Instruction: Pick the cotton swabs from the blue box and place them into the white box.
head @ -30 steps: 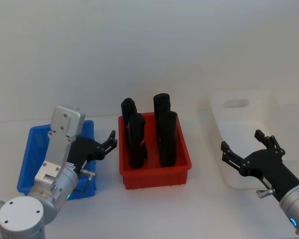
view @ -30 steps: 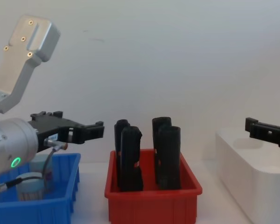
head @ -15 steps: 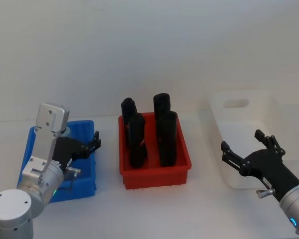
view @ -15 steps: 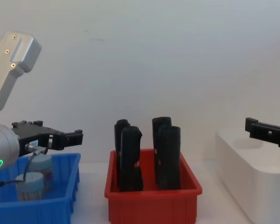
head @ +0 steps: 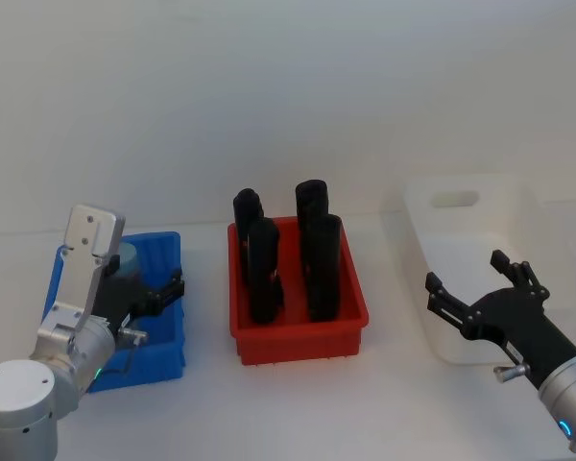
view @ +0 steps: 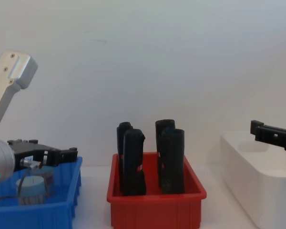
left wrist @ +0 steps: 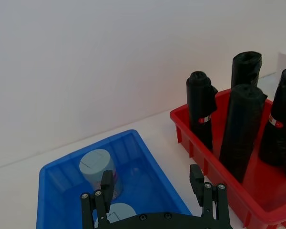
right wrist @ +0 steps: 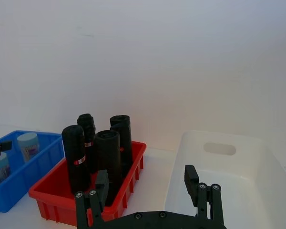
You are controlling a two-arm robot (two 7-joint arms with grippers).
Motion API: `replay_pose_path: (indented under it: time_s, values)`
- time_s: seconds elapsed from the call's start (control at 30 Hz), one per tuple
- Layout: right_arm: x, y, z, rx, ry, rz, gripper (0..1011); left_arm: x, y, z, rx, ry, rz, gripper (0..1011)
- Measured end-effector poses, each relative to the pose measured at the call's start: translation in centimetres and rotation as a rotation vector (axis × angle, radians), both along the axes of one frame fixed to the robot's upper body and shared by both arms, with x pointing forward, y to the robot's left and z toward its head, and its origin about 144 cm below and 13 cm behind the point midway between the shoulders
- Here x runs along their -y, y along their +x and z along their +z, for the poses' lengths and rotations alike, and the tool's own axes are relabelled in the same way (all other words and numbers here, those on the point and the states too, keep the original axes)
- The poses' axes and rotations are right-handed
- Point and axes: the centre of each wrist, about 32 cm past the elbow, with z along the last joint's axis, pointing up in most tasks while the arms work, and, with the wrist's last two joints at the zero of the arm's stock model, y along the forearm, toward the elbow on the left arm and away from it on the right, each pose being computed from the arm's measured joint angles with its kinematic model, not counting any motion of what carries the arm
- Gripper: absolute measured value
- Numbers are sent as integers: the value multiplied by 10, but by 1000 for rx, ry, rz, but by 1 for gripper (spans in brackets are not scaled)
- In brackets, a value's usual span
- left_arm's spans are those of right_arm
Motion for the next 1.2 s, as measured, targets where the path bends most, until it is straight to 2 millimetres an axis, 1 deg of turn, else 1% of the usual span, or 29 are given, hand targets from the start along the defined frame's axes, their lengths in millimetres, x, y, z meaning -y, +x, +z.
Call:
replay_pose_path:
  time_s: [0.67, 1.2]
  values:
    - [0, 0, 0, 0, 0, 0, 1001, -18, 19, -15, -85, 21, 81, 1004]
    - [0, 0, 0, 0, 0, 0, 1001, -31, 29, -25, -131, 25, 136, 1004]
